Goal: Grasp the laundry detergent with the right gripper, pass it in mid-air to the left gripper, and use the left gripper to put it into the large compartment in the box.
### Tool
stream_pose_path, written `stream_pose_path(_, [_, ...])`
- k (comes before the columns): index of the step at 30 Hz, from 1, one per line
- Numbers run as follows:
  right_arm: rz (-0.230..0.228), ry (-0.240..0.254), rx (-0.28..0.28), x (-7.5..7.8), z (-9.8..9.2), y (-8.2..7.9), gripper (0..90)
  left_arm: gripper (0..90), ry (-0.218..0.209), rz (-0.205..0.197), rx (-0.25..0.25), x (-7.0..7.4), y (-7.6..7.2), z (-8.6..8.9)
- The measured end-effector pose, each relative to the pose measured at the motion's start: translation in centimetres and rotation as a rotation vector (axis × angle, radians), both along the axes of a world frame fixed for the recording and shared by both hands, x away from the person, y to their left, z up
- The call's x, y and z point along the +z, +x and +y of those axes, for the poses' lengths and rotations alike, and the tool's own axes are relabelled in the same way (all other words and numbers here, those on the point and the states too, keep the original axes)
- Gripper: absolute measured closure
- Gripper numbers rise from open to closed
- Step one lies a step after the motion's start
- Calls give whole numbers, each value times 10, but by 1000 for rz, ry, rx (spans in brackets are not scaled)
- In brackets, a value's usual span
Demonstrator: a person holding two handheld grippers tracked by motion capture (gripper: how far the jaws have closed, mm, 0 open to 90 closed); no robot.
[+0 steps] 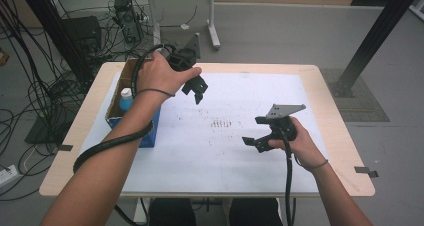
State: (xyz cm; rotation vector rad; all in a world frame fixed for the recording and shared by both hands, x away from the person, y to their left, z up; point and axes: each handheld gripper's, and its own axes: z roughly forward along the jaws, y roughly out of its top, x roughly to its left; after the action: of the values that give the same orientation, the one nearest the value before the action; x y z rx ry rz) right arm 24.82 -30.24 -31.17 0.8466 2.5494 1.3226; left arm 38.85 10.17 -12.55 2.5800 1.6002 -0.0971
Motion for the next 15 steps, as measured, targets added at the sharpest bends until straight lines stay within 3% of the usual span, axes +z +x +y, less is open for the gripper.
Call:
stream_pose_path(4, [14, -8, -30, 2, -7, 1, 107, 52, -9, -17, -38, -9, -8, -12])
stream_pose_path(7, [16, -15, -43, 4, -10, 2, 107, 52, 2, -3, -85, -19, -11, -24])
stream_pose_path(12, [25, -25, -69, 5, -18, 3, 108, 52, -6, -1, -109, -32, -18, -31])
stream_pose_path(15, [33, -27, -86, 5, -24, 4, 107, 52, -18, 21, -131, -44, -18, -31])
